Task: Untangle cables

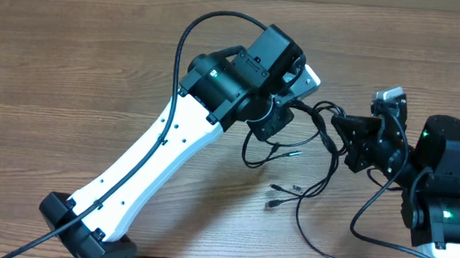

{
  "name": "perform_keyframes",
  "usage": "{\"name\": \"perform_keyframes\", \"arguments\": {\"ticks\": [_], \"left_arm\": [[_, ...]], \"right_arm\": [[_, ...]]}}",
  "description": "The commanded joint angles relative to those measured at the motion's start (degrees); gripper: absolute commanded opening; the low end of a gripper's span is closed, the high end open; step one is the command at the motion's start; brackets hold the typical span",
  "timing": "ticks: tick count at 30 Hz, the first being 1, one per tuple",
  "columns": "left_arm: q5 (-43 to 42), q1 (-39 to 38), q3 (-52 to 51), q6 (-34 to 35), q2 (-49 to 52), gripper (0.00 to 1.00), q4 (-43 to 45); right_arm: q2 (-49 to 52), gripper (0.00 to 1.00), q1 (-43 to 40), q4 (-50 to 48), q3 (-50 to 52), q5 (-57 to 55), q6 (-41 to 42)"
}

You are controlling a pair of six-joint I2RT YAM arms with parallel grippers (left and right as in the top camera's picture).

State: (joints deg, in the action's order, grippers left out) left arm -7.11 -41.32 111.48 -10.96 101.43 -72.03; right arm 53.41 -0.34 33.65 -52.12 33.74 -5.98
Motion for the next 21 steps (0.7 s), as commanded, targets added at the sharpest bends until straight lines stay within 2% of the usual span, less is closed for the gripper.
{"name": "perform_keyframes", "arguments": {"ticks": [1, 10, 21], "left_arm": [[-1.29, -2.32, 0.44, -5.33, 0.15, 0.04, 0.20], [-3.37, -4.90, 0.44, -5.73, 0.15, 0.04, 5.66], [-4.92, -4.90, 0.42, -4.48, 0.83, 0.04, 5.81]], "right_arm": [[-1.01, 0.04, -0.15, -2.62, -0.79, 2.14, 1.70], [-1.01, 0.04, -0.15, -3.56, -0.79, 5.70, 3.17], [-1.01, 0.04, -0.15, -6.05, -0.79, 10.56, 3.23]]}}
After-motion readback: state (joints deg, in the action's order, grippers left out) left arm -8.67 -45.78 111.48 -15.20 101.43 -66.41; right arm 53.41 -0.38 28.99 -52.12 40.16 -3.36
